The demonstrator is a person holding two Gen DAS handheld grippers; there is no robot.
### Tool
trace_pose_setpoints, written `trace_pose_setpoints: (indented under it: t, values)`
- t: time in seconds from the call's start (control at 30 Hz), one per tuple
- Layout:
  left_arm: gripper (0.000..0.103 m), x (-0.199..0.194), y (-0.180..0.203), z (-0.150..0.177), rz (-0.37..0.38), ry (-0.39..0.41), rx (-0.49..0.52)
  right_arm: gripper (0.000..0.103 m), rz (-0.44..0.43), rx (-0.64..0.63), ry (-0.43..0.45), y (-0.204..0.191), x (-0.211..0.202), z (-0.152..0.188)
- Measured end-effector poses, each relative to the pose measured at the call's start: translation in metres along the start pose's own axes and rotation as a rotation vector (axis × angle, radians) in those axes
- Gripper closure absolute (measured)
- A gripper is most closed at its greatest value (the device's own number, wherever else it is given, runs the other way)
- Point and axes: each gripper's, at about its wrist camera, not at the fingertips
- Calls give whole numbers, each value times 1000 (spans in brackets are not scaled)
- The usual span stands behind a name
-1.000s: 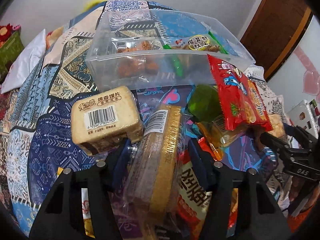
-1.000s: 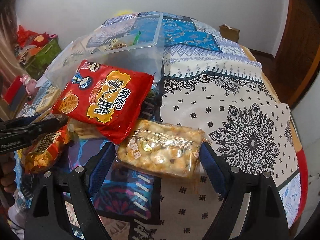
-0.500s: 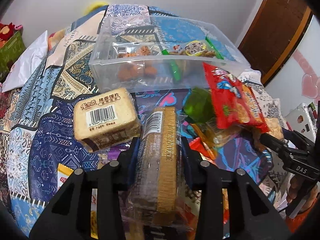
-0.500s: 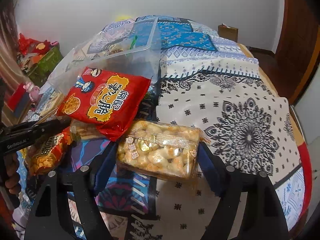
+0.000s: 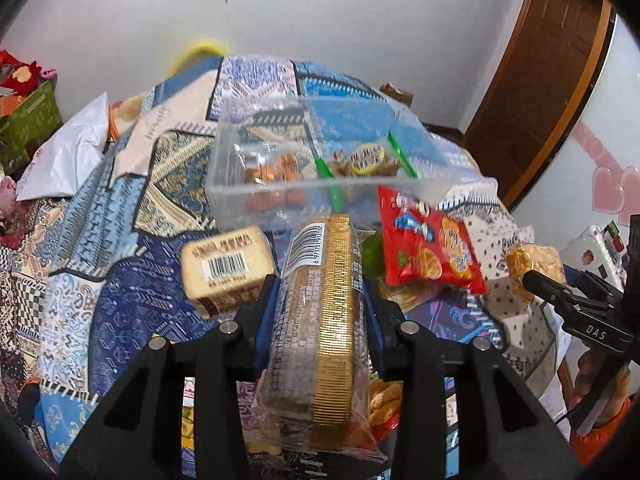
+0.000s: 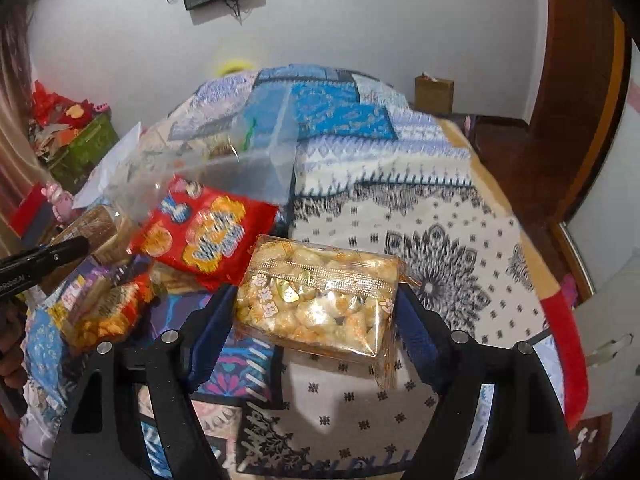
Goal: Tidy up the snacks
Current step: 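Carry both held packs over the clear box and release them inside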
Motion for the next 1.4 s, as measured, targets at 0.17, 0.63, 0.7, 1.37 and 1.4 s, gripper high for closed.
trace_pose_setpoints:
  t: [0.17,0.63,0.7,1.37,1.4]
  values:
    - [64,-11,-7,-14,-15,42,-7,27,-33,-23,45,-19,-7,-17]
    - [64,-7,-38,-63,-43,125,-47,27,-155,-86,97,-90,16,-63]
    - [64,-1,-44,-70,-49,126,-54,27,-168,-95,89,-100,25,-67]
    - [64,90,-92,-101,-45,37,-119,27,-158,-204,-63,-148,116,-93]
    - [64,95,-92,-102,-47,33,-117,27,-157,-210,-73,-149,120,-94]
Point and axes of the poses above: each gripper's, at about its wrist camera, not at the fingertips, and x roughly the way its jaws point, y to its right, z to its underside, and after that the axes turned 15 degrees about x, right-handed
